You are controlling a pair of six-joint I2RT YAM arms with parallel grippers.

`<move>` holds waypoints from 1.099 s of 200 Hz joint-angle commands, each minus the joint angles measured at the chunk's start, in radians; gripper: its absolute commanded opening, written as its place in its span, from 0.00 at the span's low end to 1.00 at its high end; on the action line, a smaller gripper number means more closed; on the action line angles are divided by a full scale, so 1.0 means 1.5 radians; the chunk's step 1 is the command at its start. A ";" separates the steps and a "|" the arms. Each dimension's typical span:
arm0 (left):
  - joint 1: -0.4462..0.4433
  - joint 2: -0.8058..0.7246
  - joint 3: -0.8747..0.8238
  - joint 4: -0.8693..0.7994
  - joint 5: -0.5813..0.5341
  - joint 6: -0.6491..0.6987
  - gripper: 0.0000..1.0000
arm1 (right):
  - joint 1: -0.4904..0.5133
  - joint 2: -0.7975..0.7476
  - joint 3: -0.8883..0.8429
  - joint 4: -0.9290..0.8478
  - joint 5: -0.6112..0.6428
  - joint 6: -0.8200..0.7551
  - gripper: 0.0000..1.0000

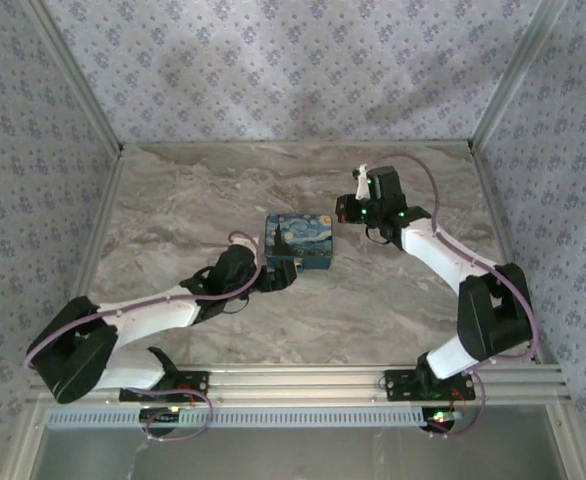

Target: Unlock a padlock with a key

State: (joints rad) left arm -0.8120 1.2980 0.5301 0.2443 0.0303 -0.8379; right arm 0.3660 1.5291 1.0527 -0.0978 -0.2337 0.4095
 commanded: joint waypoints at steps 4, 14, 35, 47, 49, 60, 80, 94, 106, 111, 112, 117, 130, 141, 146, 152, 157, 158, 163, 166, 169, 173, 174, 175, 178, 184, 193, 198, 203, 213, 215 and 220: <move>-0.003 0.029 0.027 0.058 -0.029 0.014 0.98 | -0.003 0.028 0.020 -0.018 0.065 -0.027 0.00; -0.001 0.042 0.039 0.061 -0.030 0.019 0.98 | -0.004 0.040 0.022 -0.017 0.074 -0.031 0.00; 0.015 0.077 0.062 0.076 -0.019 0.027 0.98 | -0.002 0.065 0.030 -0.016 0.091 -0.035 0.00; 0.025 0.097 0.067 0.096 -0.005 0.022 0.98 | -0.002 0.082 0.036 -0.017 0.097 -0.035 0.00; 0.027 0.100 0.069 0.099 -0.002 0.022 0.98 | -0.003 0.084 0.037 -0.017 0.099 -0.035 0.00; 0.036 0.117 0.076 0.115 0.011 0.018 0.98 | -0.001 0.097 0.041 -0.017 0.101 -0.032 0.00; 0.044 0.140 0.097 0.117 0.020 0.022 0.98 | 0.003 0.120 0.050 -0.017 0.101 -0.030 0.00; 0.047 0.152 0.105 0.119 0.023 0.024 0.98 | 0.008 0.133 0.057 -0.016 0.104 -0.032 0.00; 0.051 0.162 0.112 0.121 0.032 0.022 0.98 | 0.011 0.143 0.063 -0.016 0.108 -0.032 0.00; 0.053 0.164 0.115 0.121 0.037 0.020 0.98 | 0.012 0.146 0.067 -0.016 0.109 -0.033 0.00; 0.053 0.164 0.115 0.122 0.037 0.019 0.98 | 0.012 0.147 0.067 -0.018 0.111 -0.033 0.00; 0.053 0.166 0.116 0.122 0.039 0.018 0.98 | 0.012 0.149 0.070 -0.019 0.114 -0.034 0.00; 0.052 0.169 0.113 0.129 0.047 0.013 0.97 | 0.013 0.152 0.076 -0.022 0.121 -0.036 0.00; 0.049 0.168 0.104 0.137 0.049 0.012 0.98 | 0.012 0.153 0.083 -0.028 0.130 -0.039 0.00; 0.048 0.168 0.099 0.140 0.049 0.012 0.98 | 0.012 0.153 0.087 -0.033 0.134 -0.041 0.00; 0.046 0.168 0.094 0.146 0.053 0.014 0.98 | 0.012 0.153 0.088 -0.038 0.138 -0.047 0.00; 0.044 0.170 0.089 0.150 0.055 0.015 0.98 | 0.012 0.153 0.098 -0.041 0.142 -0.050 0.00; 0.044 0.171 0.088 0.150 0.056 0.015 0.98 | 0.012 0.153 0.104 -0.042 0.144 -0.051 0.00; 0.041 0.172 0.084 0.156 0.058 0.017 0.98 | 0.012 0.154 0.115 -0.046 0.149 -0.054 0.00; 0.039 0.173 0.082 0.159 0.058 0.019 0.98 | 0.013 0.155 0.120 -0.050 0.151 -0.056 0.00; 0.037 0.175 0.079 0.162 0.057 0.022 0.98 | 0.012 0.156 0.124 -0.052 0.153 -0.059 0.00; 0.033 0.176 0.077 0.164 0.054 0.025 0.98 | 0.013 0.158 0.129 -0.058 0.155 -0.062 0.00; 0.033 0.176 0.076 0.164 0.053 0.026 0.98 | 0.013 0.158 0.129 -0.058 0.155 -0.062 0.00; 0.032 0.177 0.076 0.163 0.052 0.026 0.98 | 0.013 0.158 0.132 -0.060 0.156 -0.064 0.00; 0.029 0.178 0.075 0.163 0.049 0.031 0.98 | 0.013 0.159 0.135 -0.062 0.157 -0.066 0.00; 0.021 0.182 0.074 0.163 0.043 0.041 0.98 | 0.013 0.161 0.142 -0.065 0.160 -0.070 0.00; 0.010 0.187 0.074 0.157 0.027 0.065 0.98 | 0.013 0.166 0.151 -0.071 0.162 -0.076 0.00; 0.004 0.190 0.074 0.160 0.021 0.081 0.98 | 0.013 0.170 0.157 -0.074 0.162 -0.078 0.00; -0.003 0.194 0.072 0.168 0.018 0.099 0.98 | 0.013 0.174 0.164 -0.076 0.163 -0.081 0.00; -0.016 0.204 0.072 0.177 0.005 0.133 0.98 | 0.014 0.183 0.176 -0.083 0.161 -0.083 0.00; -0.017 0.206 0.072 0.180 0.001 0.139 0.98 | 0.014 0.185 0.179 -0.083 0.161 -0.083 0.00; -0.023 0.210 0.072 0.185 -0.009 0.153 0.98 | 0.016 0.189 0.184 -0.083 0.162 -0.085 0.00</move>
State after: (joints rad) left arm -0.8066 1.5814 0.6453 0.4660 0.0750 -0.7479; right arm 0.3820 1.7695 1.2770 -0.1688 -0.0166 0.3168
